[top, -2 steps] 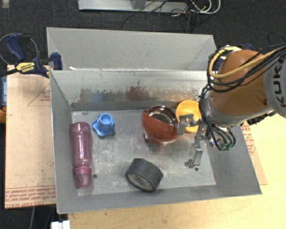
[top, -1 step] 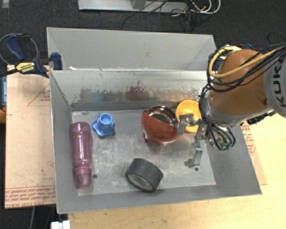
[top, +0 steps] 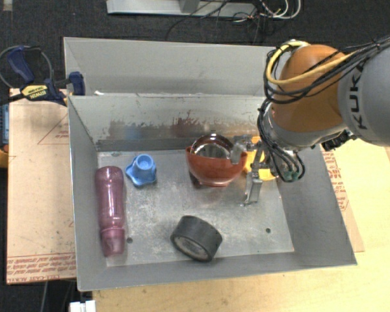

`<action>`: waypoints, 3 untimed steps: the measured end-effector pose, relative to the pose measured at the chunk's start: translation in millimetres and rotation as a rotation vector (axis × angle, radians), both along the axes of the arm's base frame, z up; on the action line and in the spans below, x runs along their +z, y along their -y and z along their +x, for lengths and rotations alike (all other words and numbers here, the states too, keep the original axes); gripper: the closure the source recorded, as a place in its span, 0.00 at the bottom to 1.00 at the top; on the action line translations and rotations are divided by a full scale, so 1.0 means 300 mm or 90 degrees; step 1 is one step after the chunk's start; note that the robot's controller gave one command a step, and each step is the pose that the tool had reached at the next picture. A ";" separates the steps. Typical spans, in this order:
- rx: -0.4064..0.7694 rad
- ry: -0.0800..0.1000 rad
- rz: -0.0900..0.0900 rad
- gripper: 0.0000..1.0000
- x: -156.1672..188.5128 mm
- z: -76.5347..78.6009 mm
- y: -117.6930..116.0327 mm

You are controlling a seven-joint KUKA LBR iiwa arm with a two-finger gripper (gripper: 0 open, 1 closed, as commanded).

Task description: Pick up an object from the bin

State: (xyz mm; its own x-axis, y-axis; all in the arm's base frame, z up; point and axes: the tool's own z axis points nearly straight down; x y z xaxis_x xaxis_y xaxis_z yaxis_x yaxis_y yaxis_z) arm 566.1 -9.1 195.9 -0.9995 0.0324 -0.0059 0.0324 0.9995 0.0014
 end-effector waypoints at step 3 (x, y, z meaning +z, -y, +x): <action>0.012 -0.012 -0.001 0.00 -0.071 0.114 0.201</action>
Offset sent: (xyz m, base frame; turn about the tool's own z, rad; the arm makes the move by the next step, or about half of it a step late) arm 0.0144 0.0981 -0.0362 -0.2910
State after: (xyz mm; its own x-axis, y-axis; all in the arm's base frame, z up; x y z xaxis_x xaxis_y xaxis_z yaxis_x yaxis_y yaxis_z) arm 600.2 -69.3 174.8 -0.9998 0.0139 0.0127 0.0139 0.9999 -0.0010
